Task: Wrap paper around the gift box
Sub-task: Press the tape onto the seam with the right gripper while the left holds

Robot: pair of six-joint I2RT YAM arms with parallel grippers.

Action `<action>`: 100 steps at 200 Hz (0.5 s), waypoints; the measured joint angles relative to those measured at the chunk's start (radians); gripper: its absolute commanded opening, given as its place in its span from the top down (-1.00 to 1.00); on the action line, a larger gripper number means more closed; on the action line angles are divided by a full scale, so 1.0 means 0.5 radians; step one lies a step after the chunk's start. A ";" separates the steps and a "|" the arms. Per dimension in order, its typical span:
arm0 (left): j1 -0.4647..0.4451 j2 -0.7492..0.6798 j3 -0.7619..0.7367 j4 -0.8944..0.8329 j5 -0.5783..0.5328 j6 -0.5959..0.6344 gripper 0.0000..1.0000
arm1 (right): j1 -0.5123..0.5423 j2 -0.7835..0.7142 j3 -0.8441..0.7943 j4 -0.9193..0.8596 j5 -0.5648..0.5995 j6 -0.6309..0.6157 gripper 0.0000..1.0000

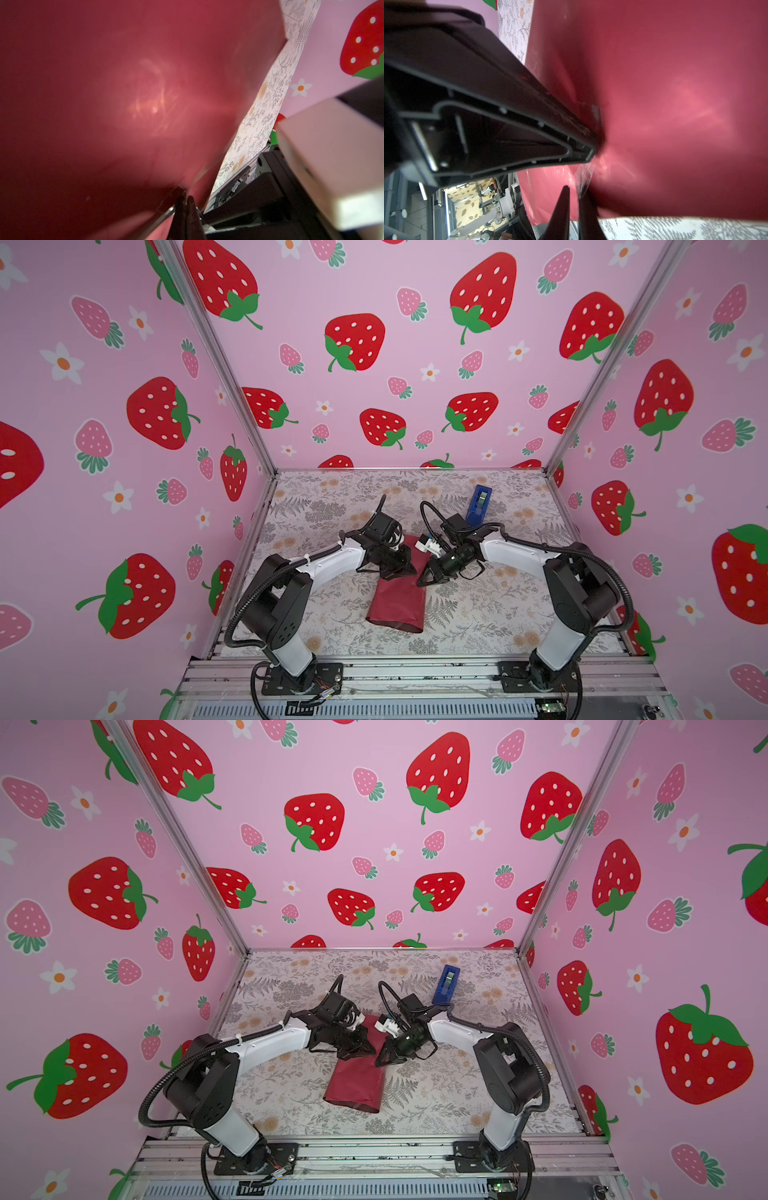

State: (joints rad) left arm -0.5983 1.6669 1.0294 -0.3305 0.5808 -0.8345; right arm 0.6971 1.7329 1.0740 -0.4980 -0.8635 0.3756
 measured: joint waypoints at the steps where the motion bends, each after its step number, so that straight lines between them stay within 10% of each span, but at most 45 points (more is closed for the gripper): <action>1: 0.000 0.000 0.000 0.001 0.001 0.000 1.00 | 0.000 -0.001 0.000 -0.001 0.001 -0.003 0.59; 100: 0.013 -0.009 -0.034 0.047 0.029 0.008 1.00 | -0.013 -0.409 -0.080 -0.317 0.300 0.052 0.48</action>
State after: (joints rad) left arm -0.5919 1.6623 1.0126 -0.3069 0.5953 -0.8307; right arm 0.6907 1.5284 1.0340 -0.6563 -0.7136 0.4015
